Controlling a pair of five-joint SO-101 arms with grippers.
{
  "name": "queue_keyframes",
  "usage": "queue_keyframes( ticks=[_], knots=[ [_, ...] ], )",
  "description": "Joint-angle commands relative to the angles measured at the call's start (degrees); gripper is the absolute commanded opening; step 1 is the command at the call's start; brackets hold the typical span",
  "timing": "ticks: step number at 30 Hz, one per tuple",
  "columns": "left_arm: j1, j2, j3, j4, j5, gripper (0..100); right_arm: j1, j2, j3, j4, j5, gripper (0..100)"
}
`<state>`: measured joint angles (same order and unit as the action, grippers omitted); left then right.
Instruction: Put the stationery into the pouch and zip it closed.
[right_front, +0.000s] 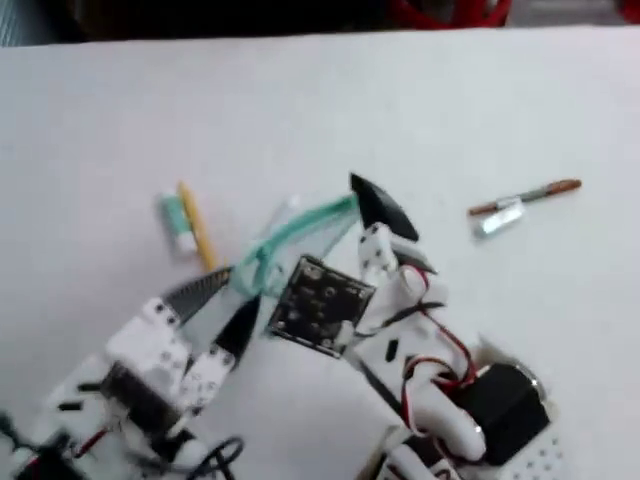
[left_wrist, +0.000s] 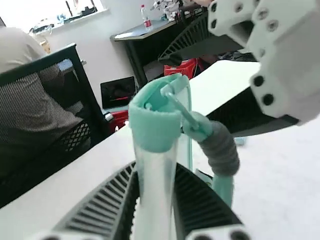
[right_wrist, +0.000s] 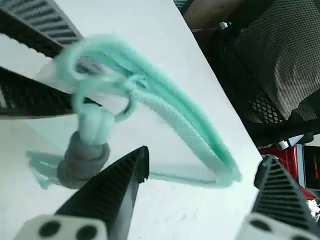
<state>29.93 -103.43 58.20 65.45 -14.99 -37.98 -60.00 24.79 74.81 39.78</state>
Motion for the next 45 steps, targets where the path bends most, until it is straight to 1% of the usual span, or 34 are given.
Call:
queue_keyframes(
  ticks=[1,3,5,7,8,11,13,18,21,24,26,29,31,33,37,39,41,45],
  knots=[
    [-5.85,0.4,7.3,-8.97,1.14,2,3.38,-0.04,-0.7,-1.63,-2.29,32.3],
    [-9.19,0.31,10.55,-13.45,1.14,2,7.25,0.13,-0.7,-6.29,-6.07,32.3],
    [-11.74,0.31,12.92,-18.2,1.49,2,11.65,0.48,-0.7,-11.03,-11.43,32.2],
    [-12.79,0.31,15.03,-22.15,1.67,2,14.73,0.57,-0.44,-14.64,-17.14,32.1],
    [-12.88,0.31,16.18,-23.74,2.9,2,15.6,0.57,-0.35,-15.96,-19.6,31.3],
    [-12.7,0.31,20.4,-28.31,9.67,2,15.87,1.8,-0.35,-17.36,-24.18,25.1],
    [-12.7,0.13,22.95,-30.33,13.36,2,13.85,4.35,-1.05,-17.45,-25.41,21.5],
    [-13.14,0.04,24.79,-30.51,14.51,2,6.2,10.95,-1.93,-15.34,-25.58,20.8],
    [-13.05,0.04,24.7,-29.01,14.51,2,1.19,12.0,-1.93,-15.08,-25.23,20.9],
    [-13.14,0.04,24.7,-28.57,14.42,3,-1.89,12.35,-1.93,-15.16,-25.14,20.9],
    [-13.14,0.04,24.7,-28.57,14.42,3,-2.68,13.05,-1.67,-15.43,-23.56,22.7],
    [-13.14,0.04,24.79,-28.48,14.42,3,-2.68,15.6,-1.93,-15.25,-21.63,30.7],
    [-13.14,0.04,24.79,-28.48,14.42,3,-2.86,16.22,-2.02,-14.99,-21.63,33.5],
    [-13.14,0.04,24.79,-28.48,14.42,3,-3.82,14.73,-2.46,-13.85,-21.27,32.5],
    [-13.14,0.04,25.67,-28.84,14.42,3,-4.62,10.24,-6.77,-7.52,-21.1,30.0],
    [-13.14,0.04,26.02,-28.92,14.33,3,-5.41,9.54,-6.24,-6.11,-21.1,29.6],
    [-12.79,0.04,25.93,-28.92,13.27,2,-5.67,10.07,-3.96,-6.2,-21.1,29.4],
    [-12.7,0.04,25.93,-28.84,12.92,2,-5.76,11.56,-0.35,-10.24,-21.1,29.4]
  ],
)
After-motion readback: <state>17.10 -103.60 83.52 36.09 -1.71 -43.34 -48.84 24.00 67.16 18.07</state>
